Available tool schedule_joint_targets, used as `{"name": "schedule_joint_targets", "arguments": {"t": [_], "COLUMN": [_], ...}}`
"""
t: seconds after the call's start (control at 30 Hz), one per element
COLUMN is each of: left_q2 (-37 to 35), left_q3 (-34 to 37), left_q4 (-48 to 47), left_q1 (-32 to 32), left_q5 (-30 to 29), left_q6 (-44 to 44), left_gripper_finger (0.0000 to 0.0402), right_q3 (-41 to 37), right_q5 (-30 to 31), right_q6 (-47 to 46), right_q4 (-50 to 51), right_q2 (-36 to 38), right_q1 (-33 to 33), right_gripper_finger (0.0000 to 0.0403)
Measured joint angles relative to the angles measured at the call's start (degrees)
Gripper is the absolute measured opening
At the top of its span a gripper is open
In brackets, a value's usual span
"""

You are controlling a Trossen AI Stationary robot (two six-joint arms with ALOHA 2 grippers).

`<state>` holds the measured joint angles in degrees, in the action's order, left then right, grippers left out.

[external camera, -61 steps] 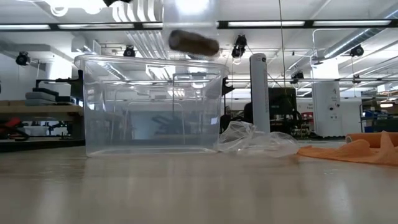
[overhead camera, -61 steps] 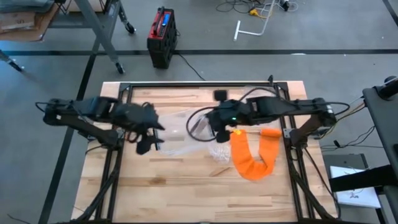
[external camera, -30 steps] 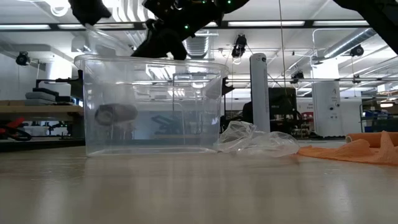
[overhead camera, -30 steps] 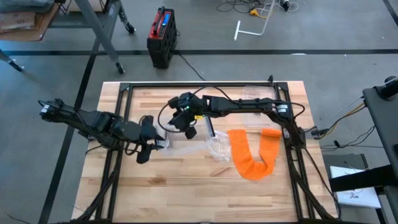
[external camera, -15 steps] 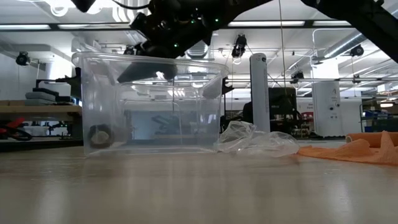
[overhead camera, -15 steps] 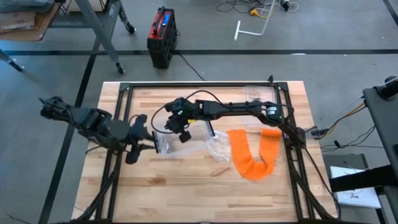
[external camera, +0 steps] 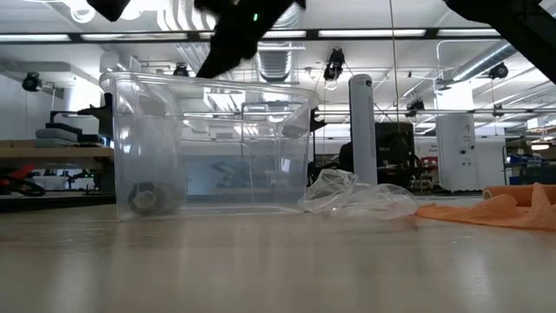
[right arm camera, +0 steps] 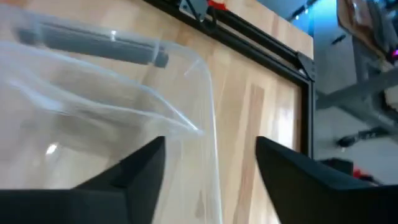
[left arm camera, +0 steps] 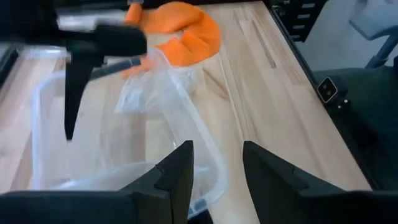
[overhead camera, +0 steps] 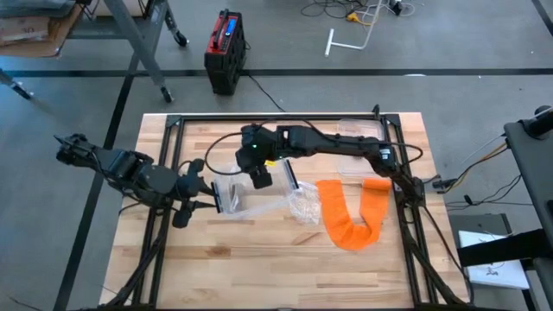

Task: Roll bandage
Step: Put the top transparent zip bag into the transparent bin, then move the transparent bin to the top corner of the table

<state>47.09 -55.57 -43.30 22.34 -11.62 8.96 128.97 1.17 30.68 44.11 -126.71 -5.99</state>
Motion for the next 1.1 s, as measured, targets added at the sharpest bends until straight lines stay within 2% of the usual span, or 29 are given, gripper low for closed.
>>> {"name": "schedule_joint_targets", "arguments": {"t": [0.13,0.27,0.43,0.63,0.8,0.9,1.1], "left_q2": [-0.1,0.0,0.84,0.63,0.33,0.25,-0.06], "left_q3": [0.0,0.0,0.0,-0.24,-0.39,-0.39,-0.37], "left_q4": [0.67,1.41,8.45,10.18,10.12,9.42,8.17], "left_q1": [-0.03,-0.03,-0.06,-0.03,-0.03,-0.03,-0.03], "left_q5": [-0.02,-0.07,-2.09,-2.14,-2.07,-2.03,-2.38], "left_q6": [-1.6,-2.63,-8.58,-10.41,-12.64,-13.25,-14.5], "left_gripper_finger": [0.0122,0.0116,0.0118,0.0129,0.0137,0.0141,0.0146], "right_q3": [6.1,5.36,4.58,4.12,4.76,4.78,4.76], "right_q5": [0.14,0.35,0.31,0.09,-3.19,-3.56,-3.08], "right_q6": [-6.52,-12.8,-19.95,-18.28,-18.25,-17.36,-13.89], "right_q4": [10.14,15.28,11.33,4.68,-4.27,-5.88,-2.55], "right_q2": [0.11,0.83,-1.64,-8.48,-12.33,-12.79,-10.58], "right_q1": [0.74,1.37,2.03,2.4,2.39,2.48,2.48], "right_gripper_finger": [0.0298,0.0312,0.0306,0.0289,0.0278,0.0276,0.0283]}}
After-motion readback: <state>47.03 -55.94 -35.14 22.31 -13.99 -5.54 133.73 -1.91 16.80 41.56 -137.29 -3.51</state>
